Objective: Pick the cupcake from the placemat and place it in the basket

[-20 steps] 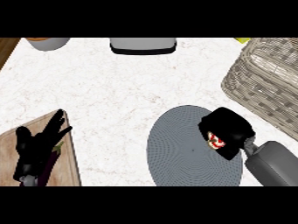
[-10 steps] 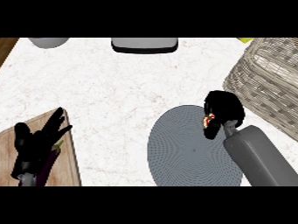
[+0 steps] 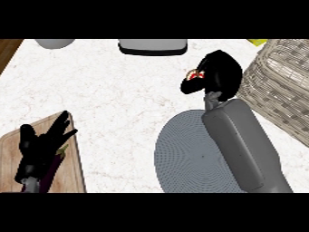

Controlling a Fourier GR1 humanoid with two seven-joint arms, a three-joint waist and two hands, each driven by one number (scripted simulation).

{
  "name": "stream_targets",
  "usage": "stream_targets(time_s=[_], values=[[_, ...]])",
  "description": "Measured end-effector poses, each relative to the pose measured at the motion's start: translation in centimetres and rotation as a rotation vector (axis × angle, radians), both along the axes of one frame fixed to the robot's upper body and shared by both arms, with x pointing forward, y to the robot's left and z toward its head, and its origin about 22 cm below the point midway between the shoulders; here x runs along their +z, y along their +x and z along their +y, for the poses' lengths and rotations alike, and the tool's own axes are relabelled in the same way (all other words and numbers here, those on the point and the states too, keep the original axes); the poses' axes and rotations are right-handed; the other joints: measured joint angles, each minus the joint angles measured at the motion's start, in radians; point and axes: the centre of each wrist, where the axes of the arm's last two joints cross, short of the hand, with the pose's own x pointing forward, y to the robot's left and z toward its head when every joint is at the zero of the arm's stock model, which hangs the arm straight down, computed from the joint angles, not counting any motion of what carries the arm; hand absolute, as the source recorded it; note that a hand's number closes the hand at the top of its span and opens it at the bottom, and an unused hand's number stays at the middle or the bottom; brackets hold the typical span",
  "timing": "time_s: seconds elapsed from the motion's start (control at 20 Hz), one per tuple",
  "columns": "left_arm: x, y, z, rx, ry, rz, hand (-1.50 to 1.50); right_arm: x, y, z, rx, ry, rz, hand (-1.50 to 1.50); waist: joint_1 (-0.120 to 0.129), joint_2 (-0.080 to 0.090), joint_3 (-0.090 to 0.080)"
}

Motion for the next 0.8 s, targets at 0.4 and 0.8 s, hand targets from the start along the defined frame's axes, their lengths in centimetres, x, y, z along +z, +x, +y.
stream_targets(time_s=[0.4,0.8], values=[[-0.3,-0.4,0.4,0.016,0.001,0.004,0.00,8.3,1.0,1.3,-0.136,0.045,-0.406,1.50,-0.014,-0.006,0.000],[-0.3,-0.9,0.8,0.026,-0.001,0.003,0.00,15.3,1.9,-0.5,-0.305,0.015,-0.545,1.50,-0.025,-0.009,-0.001]])
